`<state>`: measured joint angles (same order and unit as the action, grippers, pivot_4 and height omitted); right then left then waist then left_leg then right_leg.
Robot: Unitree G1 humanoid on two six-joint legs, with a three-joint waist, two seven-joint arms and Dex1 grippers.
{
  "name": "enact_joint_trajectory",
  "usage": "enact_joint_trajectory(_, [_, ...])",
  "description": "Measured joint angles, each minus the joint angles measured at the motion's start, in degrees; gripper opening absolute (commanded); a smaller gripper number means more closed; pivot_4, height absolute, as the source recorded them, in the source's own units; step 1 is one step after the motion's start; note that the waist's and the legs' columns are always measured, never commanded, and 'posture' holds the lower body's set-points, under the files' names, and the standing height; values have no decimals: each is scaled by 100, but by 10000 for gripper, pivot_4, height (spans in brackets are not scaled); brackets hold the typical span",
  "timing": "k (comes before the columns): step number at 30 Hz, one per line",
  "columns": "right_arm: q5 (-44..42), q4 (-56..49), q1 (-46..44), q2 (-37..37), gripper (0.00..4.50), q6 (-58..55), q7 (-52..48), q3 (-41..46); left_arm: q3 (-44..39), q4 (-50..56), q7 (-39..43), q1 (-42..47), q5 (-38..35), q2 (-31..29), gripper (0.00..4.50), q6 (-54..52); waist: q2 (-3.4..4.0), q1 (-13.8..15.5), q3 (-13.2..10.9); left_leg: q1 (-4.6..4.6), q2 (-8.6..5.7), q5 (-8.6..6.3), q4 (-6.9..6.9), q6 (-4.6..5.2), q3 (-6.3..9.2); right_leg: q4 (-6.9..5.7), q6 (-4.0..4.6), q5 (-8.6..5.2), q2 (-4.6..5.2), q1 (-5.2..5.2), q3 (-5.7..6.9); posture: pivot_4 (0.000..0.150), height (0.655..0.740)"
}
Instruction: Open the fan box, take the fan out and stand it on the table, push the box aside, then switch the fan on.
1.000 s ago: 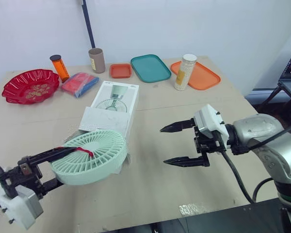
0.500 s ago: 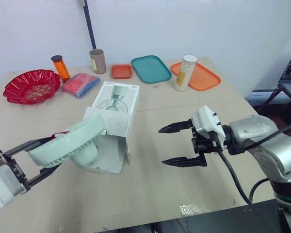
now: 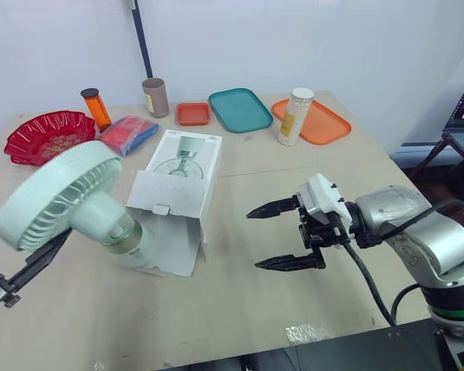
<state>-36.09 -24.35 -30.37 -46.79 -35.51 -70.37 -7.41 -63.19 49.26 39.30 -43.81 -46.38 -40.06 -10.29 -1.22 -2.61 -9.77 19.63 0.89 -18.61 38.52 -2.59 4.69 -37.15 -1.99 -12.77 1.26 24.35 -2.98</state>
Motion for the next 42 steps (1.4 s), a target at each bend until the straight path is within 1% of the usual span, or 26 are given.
enact_joint_trajectory(4, [32,40,-38,66,45000,41,-86,-88,-368,151,-60,-279,-210,362,20659,-182,-6,-1,-2,0,0,0,0,-1,-1,2,0,-2,0,0,-1,1500,7400])
enact_joint_trajectory(12, [38,153,-182,177,45000,80,-259,-164,-993,171,-379,-630,-629,660,20659,-460,-10,-2,-4,-2,-1,0,0,-1,0,3,0,-8,0,-3,-2,1500,7400])
enact_joint_trajectory(17, [55,231,-225,255,45000,106,-351,-212,-1234,-81,-598,-814,-757,921,20659,-607,-16,-3,-7,-4,0,-1,-1,1,-1,3,2,-12,-1,-3,-2,1500,7400])
enact_joint_trajectory(21, [69,277,-287,296,45000,117,-422,-268,-1346,-457,-830,-817,-761,948,20659,-718,-18,-3,-8,-4,-1,-2,-1,1,0,3,2,-13,-1,-4,-1,1500,7400])
enact_joint_trajectory(24, [85,309,-350,306,45000,116,-422,-271,-1343,-737,-953,-716,-751,889,20659,-826,-25,-3,-7,-4,0,-2,-2,1,1,3,3,-14,-1,-4,0,1500,7400])
enact_joint_trajectory(27, [90,328,-370,352,45000,59,-292,-272,-1203,-966,-1064,-430,-636,712,20659,-870,-27,6,-7,-3,-3,-1,-1,-1,3,3,1,-14,1,-5,-1,1500,7400])
enact_joint_trajectory(32, [52,319,-383,452,45000,-191,76,-254,-571,-1169,-1048,41,-274,629,20659,-885,-38,1,-5,-3,-1,-2,-3,-2,3,3,2,-14,0,-4,1,1500,7400])
enact_joint_trajectory(42, [-208,-77,-384,668,45000,-696,842,-103,-74,-1901,-1062,847,500,470,20659,-871,-42,0,-4,-3,-1,-2,-4,-3,5,3,3,-13,2,-3,3,1500,7400])
